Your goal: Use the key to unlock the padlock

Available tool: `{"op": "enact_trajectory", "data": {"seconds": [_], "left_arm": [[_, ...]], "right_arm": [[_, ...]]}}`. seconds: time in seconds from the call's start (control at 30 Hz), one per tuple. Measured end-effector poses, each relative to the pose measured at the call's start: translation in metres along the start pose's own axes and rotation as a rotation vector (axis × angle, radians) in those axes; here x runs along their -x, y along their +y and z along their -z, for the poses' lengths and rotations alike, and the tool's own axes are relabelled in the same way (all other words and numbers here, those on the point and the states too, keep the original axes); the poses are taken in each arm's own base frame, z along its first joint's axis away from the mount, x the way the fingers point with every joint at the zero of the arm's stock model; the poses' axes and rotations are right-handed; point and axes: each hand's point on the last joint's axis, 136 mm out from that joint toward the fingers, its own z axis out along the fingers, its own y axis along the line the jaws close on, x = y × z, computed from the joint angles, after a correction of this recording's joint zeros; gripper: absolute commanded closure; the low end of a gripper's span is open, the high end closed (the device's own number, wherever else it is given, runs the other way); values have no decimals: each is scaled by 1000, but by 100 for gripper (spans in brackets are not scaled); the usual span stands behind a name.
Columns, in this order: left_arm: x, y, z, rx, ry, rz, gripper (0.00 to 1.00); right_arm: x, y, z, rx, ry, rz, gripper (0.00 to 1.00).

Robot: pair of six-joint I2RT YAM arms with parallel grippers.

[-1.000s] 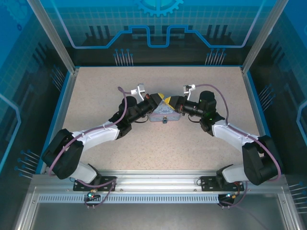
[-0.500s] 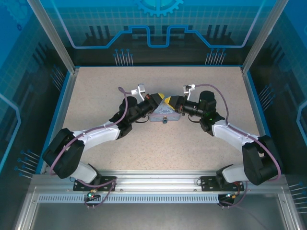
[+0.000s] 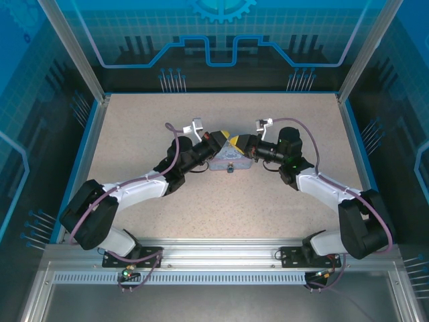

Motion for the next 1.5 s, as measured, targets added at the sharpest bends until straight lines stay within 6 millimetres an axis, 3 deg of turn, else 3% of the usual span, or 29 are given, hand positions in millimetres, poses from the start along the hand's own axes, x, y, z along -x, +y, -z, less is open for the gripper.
{"op": "enact_trajectory", "data": {"seconds": [0.13, 0.87, 0.93, 1.03, 1.5], "left_arm": [[1, 2, 1, 5, -9, 0, 100], [-3, 6, 7, 6, -61, -2, 100], [-3, 6, 7, 6, -61, -2, 100], [-4, 5, 7, 5, -58, -2, 100], [-6, 7, 6, 16, -57, -2, 100]], "right_arm": [[0, -1, 0, -1, 1, -10, 100], [-1, -4, -1, -8, 4, -26, 100], [-1, -3, -1, -6, 8, -26, 88], [-2, -3, -1, -5, 10, -22, 81], [-3, -2, -4, 1, 17, -17, 77]]}}
